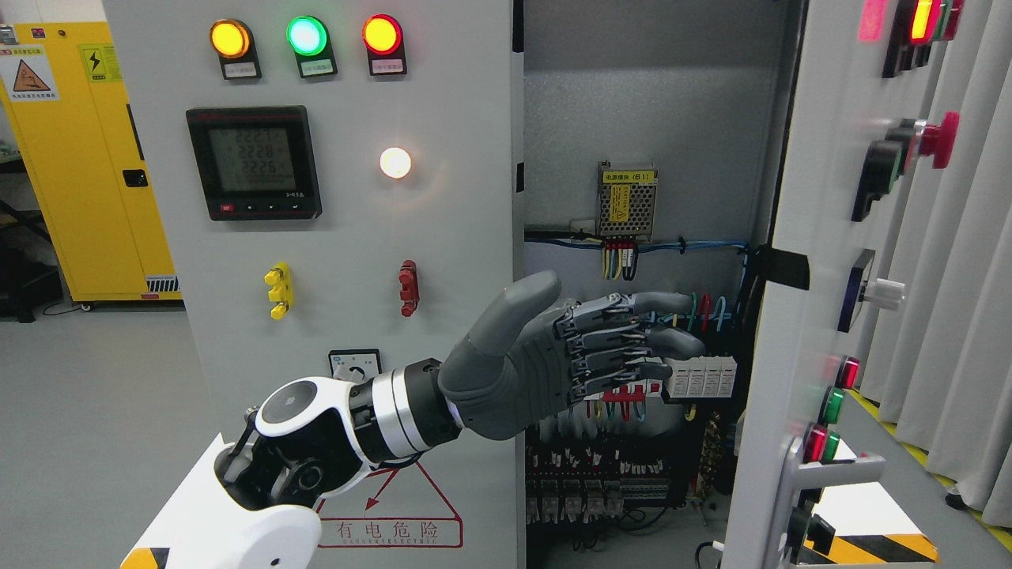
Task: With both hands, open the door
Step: 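Reach the left hand across toward the inner edge of the partly open door, then press the left hand against the partly open door and push it outward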
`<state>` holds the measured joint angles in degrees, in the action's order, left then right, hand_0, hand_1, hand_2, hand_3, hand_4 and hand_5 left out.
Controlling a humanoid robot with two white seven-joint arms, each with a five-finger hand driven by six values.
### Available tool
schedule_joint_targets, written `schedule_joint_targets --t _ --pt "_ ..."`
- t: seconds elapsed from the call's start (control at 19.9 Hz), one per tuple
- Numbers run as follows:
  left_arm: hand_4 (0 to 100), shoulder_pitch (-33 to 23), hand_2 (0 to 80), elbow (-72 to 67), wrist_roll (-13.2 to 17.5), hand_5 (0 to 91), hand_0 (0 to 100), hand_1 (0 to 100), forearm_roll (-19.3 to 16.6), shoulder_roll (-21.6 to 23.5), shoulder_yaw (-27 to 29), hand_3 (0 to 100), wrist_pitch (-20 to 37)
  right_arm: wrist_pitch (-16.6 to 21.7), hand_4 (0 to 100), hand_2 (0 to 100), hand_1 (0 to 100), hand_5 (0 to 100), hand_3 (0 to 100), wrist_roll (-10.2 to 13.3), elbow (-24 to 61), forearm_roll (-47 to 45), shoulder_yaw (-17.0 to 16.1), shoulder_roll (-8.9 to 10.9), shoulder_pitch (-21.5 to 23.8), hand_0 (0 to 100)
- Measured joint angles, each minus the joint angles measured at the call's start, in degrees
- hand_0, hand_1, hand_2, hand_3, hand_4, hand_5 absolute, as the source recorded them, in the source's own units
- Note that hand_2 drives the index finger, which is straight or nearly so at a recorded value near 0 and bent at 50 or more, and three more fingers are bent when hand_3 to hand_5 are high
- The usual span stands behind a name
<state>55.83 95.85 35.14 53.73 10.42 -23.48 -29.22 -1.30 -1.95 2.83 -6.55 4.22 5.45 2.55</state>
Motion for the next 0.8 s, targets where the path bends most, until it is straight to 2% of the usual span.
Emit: schedule_joint_targets --t 0.15,0.25,0.4,0.8 --pt "17 1.51 5.1 -0.54 -0.45 0.0 0 9 2.76 0.35 -1.77 22 0.20 0.00 0 0 6 0 0 0.00 0.00 -0.01 0.00 0.00 0.00 21" --pt "15 2.67 0.0 -1.04 -1.22 0.0 0 0 5.17 0.57 -2.97 10 0.34 0.00 0 0 6 0 0 0.00 0.01 -0.01 0.00 0.00 0.00 21" --pt "8 4.36 0.0 -1.96 -1.96 0.0 0 0 8.22 0.88 -4.70 0 0.40 0.00 0 0 6 0 0 0.00 0.02 -0.01 0.00 0.00 0.00 21" --pt "7 8.25 0.0 -4.31 -2.20 0.0 0 0 12.09 1.49 -9.28 0 0.50 0.00 0 0 6 0 0 0.00 0.03 -0.01 0.00 0.00 0.00 21"
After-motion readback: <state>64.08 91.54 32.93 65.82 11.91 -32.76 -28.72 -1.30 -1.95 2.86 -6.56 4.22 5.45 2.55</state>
